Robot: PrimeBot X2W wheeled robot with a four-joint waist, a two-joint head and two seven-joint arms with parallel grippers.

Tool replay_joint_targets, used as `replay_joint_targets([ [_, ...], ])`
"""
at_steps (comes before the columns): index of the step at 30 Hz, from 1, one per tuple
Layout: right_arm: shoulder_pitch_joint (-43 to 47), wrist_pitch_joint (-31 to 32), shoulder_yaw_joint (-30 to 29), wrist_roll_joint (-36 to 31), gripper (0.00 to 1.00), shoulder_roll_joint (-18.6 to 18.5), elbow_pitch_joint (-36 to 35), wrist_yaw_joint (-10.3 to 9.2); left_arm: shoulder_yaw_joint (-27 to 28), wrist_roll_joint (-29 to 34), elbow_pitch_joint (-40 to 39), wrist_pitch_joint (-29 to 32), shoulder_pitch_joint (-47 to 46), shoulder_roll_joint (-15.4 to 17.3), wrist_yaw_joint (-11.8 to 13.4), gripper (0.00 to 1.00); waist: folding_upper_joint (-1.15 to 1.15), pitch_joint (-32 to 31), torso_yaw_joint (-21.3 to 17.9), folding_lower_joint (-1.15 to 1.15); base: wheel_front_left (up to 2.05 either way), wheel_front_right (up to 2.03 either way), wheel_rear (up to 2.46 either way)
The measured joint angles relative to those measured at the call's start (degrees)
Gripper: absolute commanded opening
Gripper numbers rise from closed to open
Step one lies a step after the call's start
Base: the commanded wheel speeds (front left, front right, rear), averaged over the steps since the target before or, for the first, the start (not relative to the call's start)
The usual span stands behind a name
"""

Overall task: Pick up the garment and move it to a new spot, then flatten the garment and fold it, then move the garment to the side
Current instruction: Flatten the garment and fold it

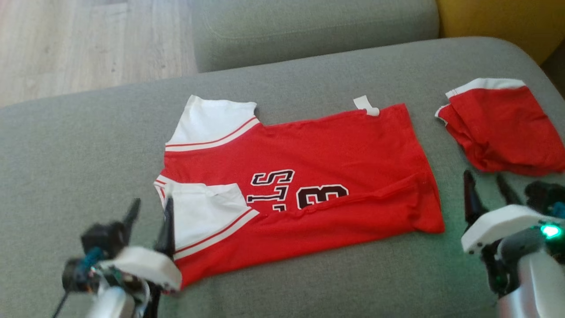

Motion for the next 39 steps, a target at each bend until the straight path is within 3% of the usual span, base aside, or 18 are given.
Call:
replay_joint_targets([
  [3, -1.6, -3.9, -0.6, 0.0, 1.0, 0.0, -1.2, 0.0, 1.2, 0.4, -1.9, -3.4, -3.1, 0.3, -0.2, 1.0, 0.0, 1.2, -0.4, 0.0, 0.0, 0.0, 0.0],
  [8, -5.5, -7.7, 0.5, 0.1, 1.0, 0.0, -2.9, 0.0, 1.3, 1.4, -3.8, -4.5, -10.8, 2.1, -3.1, 1.0, 0.0, 4.1, -1.0, 0.0, 0.0, 0.0, 0.0],
  [14, -10.3, -8.3, 2.6, -0.4, 1.0, 0.0, -3.2, 0.0, -0.6, 2.0, 1.7, 2.4, -24.5, 6.1, -9.4, 1.0, 0.0, 8.4, -2.2, 0.01, 0.0, 0.0, 0.0],
  [18, -14.4, -8.6, 4.1, -0.5, 1.0, 0.0, -3.2, 0.0, -3.4, 1.1, 9.1, 10.7, -33.9, 8.1, -12.0, 1.0, 0.0, 11.5, -3.6, 0.01, 0.0, 0.0, 0.0],
  [22, -17.5, -8.6, 5.8, -1.3, 1.0, 0.0, -2.3, 0.0, -5.9, -1.4, 17.3, 21.1, -40.3, 9.4, -12.5, 1.0, 0.0, 14.4, -5.4, 0.02, 0.0, 0.0, 0.0],
  [26, -19.3, -8.4, 6.4, -1.4, 1.0, 0.0, -1.8, 0.0, -8.8, -2.3, 21.4, 26.2, -45.4, 10.8, -12.6, 1.0, 0.0, 17.6, -6.8, 0.01, 0.0, 0.0, 0.0],
  [39, -23.1, -9.7, 7.9, -0.6, 1.0, 0.0, -1.7, 0.0, -14.3, -3.7, 32.0, 29.7, -56.0, 11.6, -13.0, 1.0, 0.0, 24.9, -9.3, 0.0, 0.0, 0.0, 0.0],
])
